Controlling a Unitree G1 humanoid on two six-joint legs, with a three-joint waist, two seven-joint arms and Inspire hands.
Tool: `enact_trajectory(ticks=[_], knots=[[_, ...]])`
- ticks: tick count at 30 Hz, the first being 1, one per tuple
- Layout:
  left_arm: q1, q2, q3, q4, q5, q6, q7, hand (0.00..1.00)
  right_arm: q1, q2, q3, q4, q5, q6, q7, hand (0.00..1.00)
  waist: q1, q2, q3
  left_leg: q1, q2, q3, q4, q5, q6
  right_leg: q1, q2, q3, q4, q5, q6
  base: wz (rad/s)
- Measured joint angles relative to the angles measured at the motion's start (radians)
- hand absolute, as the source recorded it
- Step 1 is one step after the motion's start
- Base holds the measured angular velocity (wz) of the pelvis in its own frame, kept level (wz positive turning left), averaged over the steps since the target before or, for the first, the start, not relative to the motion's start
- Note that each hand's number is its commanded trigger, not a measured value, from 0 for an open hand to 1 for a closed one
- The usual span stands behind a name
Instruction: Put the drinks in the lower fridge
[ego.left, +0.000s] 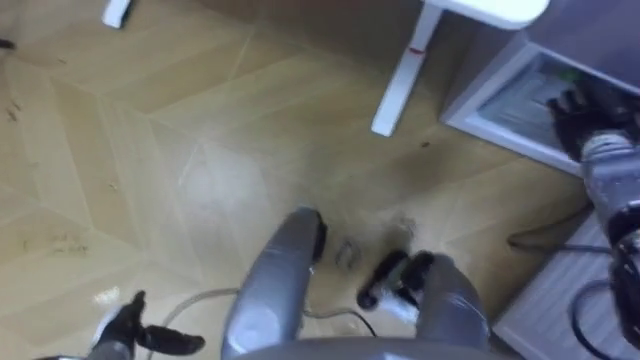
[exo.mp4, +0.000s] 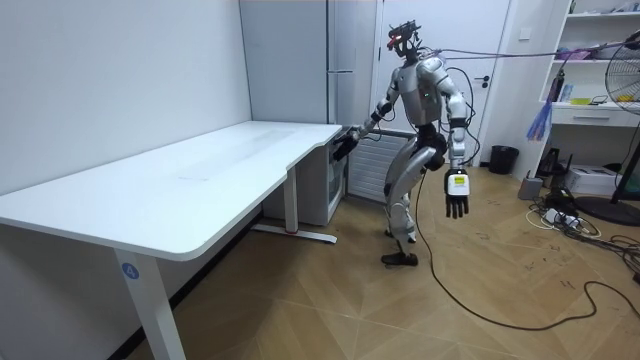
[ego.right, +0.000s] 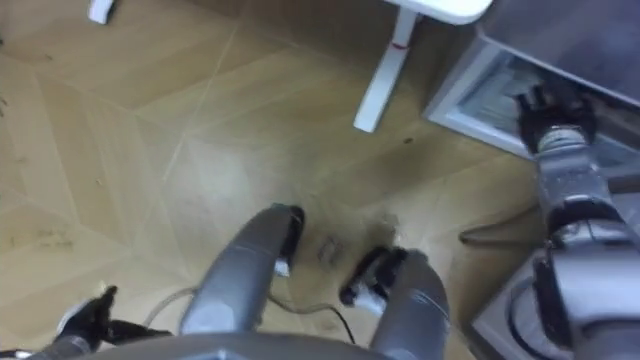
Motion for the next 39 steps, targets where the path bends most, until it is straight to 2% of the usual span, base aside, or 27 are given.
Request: enact_trajectory(ticks=[3,5,7,8,11,13,14,17,19,20,21,25,27,29,31,34,39], knots=[[-0.027,-0.013,-0.001,0.063,-0.001,0.001,-0.019,0.0,0.083,0.029,0.009,0.04,-0.054,0.031,0.071,0.0,-0.018,0.003,-0.0032,0.08,0.003,0.002,-0.055,-0.002,0.007,0.082,0.027,0.0,-0.078,0.018,0.023,-0.03],[-0.057,-0.038,0.011,0.12,-0.001,0.002,-0.024,0.0,0.149,0.06,0.007,0.084,-0.067,0.034,0.11,0.0,-0.024,0.017,-0.0167,0.141,0.012,0.013,-0.093,-0.002,0.009,0.142,0.049,0.011,-0.142,0.039,0.037,-0.18],[-0.059,-0.06,0.042,0.14,0.0,-0.005,-0.024,0.0,0.216,0.083,0.007,0.091,-0.091,0.035,0.139,0.0,-0.037,0.026,-0.0222,0.2,0.014,0.027,-0.14,0.0,0.015,0.193,0.059,0.022,-0.189,0.053,0.048,-0.21],[-0.058,-0.069,0.046,0.152,0.0,-0.007,-0.022,0.0,0.258,0.1,0.008,0.094,-0.099,0.037,0.156,0.0,-0.045,0.03,-0.0281,0.242,0.015,0.043,-0.173,0.003,0.019,0.225,0.063,0.03,-0.217,0.06,0.053,-0.23],[-0.055,-0.095,0.059,0.168,0.0,-0.011,-0.021,0.0,0.335,0.12,0.008,0.104,-0.125,0.047,0.18,0.0,-0.064,0.036,-0.0329,0.33,0.016,0.081,-0.237,0.009,0.027,0.278,0.064,0.06,-0.252,0.071,0.06,-0.32],[-0.048,-0.105,0.064,0.17,0.003,-0.013,-0.02,0.0,0.382,0.133,0.008,0.114,-0.129,0.047,0.197,0.0,-0.088,0.038,-0.0349,0.384,0.017,0.092,-0.276,0.014,0.028,0.326,0.069,0.059,-0.286,0.075,0.064,-0.15],[-0.043,-0.109,0.065,0.17,0.007,-0.019,-0.018,0.0,0.409,0.143,0.008,0.116,-0.133,0.049,0.207,0.0,-0.1,0.037,-0.0376,0.417,0.02,0.098,-0.297,0.016,0.026,0.355,0.076,0.063,-0.31,0.08,0.065,-0.13],[-0.035,-0.118,0.067,0.17,0.031,-0.024,-0.014,0.0,0.448,0.162,0.007,0.12,-0.173,0.055,0.231,0.0,-0.115,0.033,-0.0384,0.486,0.026,0.111,-0.344,0.026,0.021,0.412,0.096,0.078,-0.364,0.096,0.067,-0.21],[-0.012,-0.13,0.089,0.171,0.031,-0.025,-0.012,0.0,0.495,0.18,0.007,0.12,-0.171,0.065,0.245,0.0,-0.126,0.023,-0.04,0.549,0.033,0.125,-0.388,0.03,0.019,0.465,0.113,0.087,-0.417,0.111,0.071,-0.2],[0.003,-0.136,0.108,0.172,0.037,-0.023,-0.007,0.0,0.513,0.19,-0.003,0.119,-0.173,0.075,0.256,0.0,-0.129,0.018,-0.0478,0.571,0.036,0.131,-0.405,0.031,0.018,0.484,0.121,0.092,-0.441,0.116,0.072,-0.16],[0.009,-0.14,0.115,0.172,0.045,-0.021,-0.005,0.0,0.523,0.195,-0.013,0.119,-0.175,0.077,0.263,0.0,-0.13,0.017,-0.0495,0.581,0.038,0.134,-0.412,0.031,0.017,0.494,0.123,0.092,-0.451,0.119,0.072,-0.1],[0.014,-0.166,0.129,0.209,0.065,0.009,0.013,0.0,0.539,0.213,-0.023,0.12,-0.202,0.098,0.274,0.0,-0.158,0.008,-0.0491,0.642,0.041,0.144,-0.451,0.032,0.017,0.555,0.136,0.1,-0.505,0.136,0.079,-0.09],[0.013,-0.18,0.129,0.209,0.08,0.019,0.027,0.0,0.545,0.217,-0.021,0.12,-0.203,0.098,0.274,0.0,-0.156,0.007,-0.0465,0.673,0.042,0.159,-0.47,0.032,0.017,0.577,0.141,0.115,-0.524,0.143,0.083,-0.21],[0.009,-0.194,0.13,0.21,0.103,0.022,0.038,0.0,0.539,0.229,-0.022,0.121,-0.206,0.097,0.273,0.0,-0.157,0.002,-0.0481,0.688,0.045,0.164,-0.478,0.032,0.017,0.593,0.149,0.123,-0.548,0.153,0.084,-0.13],[-0.001,-0.209,0.146,0.206,0.118,0.024,0.049,0.0,0.54,0.257,-0.023,0.121,-0.215,0.098,0.268,0.0,-0.158,-0.001,-0.0454,0.704,0.051,0.174,-0.49,0.032,0.017,0.615,0.16,0.125,-0.574,0.171,0.083,-0.12],[-0.007,-0.211,0.148,0.198,0.118,0.024,0.066,0.0,0.541,0.286,-0.023,0.113,-0.258,0.107,0.25,0.0,-0.168,-0.007,-0.0461,0.707,0.056,0.179,-0.494,0.032,0.017,0.618,0.168,0.134,-0.59,0.181,0.081,-0.1],[-0.011,-0.215,0.16,0.207,0.118,0.032,0.09,0.0,0.543,0.286,-0.053,0.139,-0.403,0.115,0.208,0.0,-0.21,-0.009,-0.0399,0.747,0.054,0.18,-0.519,0.032,0.017,0.657,0.173,0.149,-0.622,0.195,0.087,-0.06]])
